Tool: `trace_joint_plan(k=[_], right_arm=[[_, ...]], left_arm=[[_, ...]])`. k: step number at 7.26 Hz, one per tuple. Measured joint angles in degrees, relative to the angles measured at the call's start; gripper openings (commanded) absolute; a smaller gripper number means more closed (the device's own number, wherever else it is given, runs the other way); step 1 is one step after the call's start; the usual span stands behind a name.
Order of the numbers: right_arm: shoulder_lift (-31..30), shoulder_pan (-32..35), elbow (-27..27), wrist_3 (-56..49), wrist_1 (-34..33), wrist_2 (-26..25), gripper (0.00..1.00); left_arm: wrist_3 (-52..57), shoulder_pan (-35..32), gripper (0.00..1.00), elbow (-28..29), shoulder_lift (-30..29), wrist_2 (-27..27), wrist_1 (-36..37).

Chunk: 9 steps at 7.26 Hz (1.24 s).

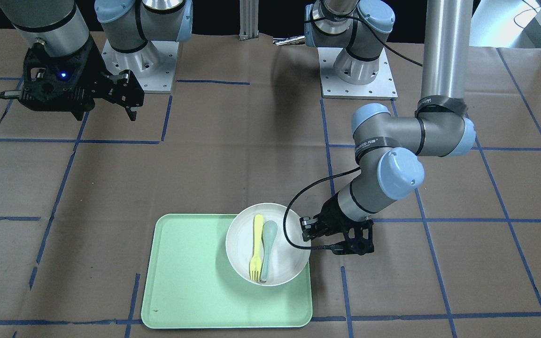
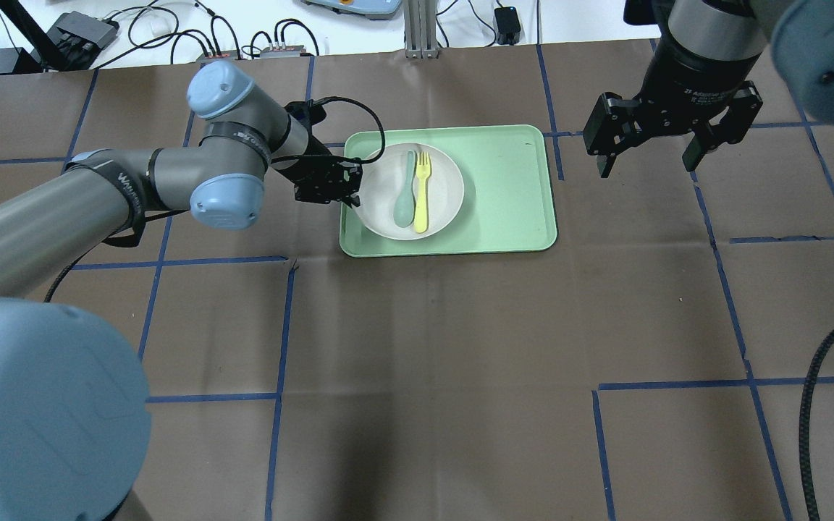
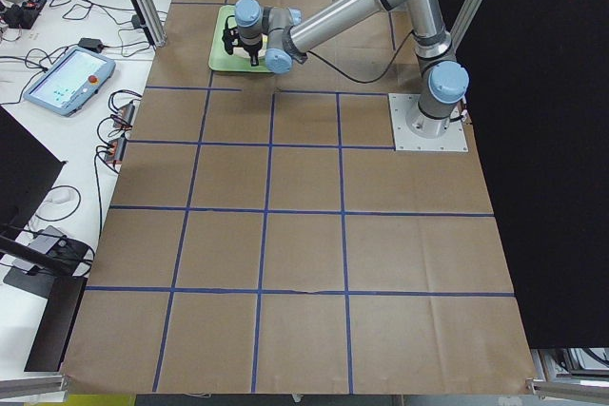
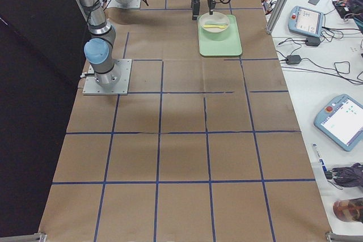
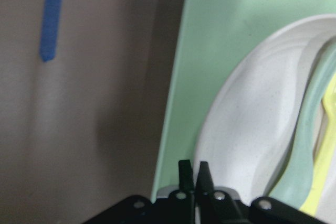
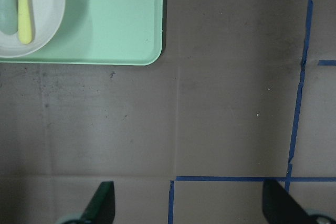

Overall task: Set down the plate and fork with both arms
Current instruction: 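Lift the plate with the left gripper and carry it onto the green tray, then open the left gripper and withdraw it while the right gripper starts moving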

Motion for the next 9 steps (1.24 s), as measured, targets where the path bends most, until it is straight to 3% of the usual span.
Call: trace_joint_plan(k=[2, 3, 4, 5, 7, 9], right_arm=[[-0.04, 0.02, 0.05, -0.01, 0.02, 0.02, 1.0], [-0.05, 0.03, 0.07, 0.01, 0.02, 0.06, 1.0], [-0.05, 0.03, 0.07, 0.03, 0.02, 0.08, 1.0], [-0.05, 0.03, 0.08, 0.04, 0.02, 0.08, 1.0], [-0.06, 0.03, 0.08, 0.0, 0.02, 0.09, 1.0], [-0.06, 0.0, 0.08, -0.02, 0.0, 0.2, 1.0]], left_arm=[[-1.24, -2.39, 0.06, 4.73, -4.07, 0.06, -0.15], [-1.36, -2.7, 0.29, 5.42, -4.66, 0.03, -0.17], [-1.4, -2.8, 0.94, 5.63, -4.87, 0.03, -0.17], [-1.37, -2.81, 0.99, 5.65, -4.75, 0.06, -0.17], [-1.18, -2.8, 0.99, 4.33, -1.74, 0.42, -1.41], [-0.16, -2.63, 0.99, 3.0, 6.54, 5.9, -10.91]])
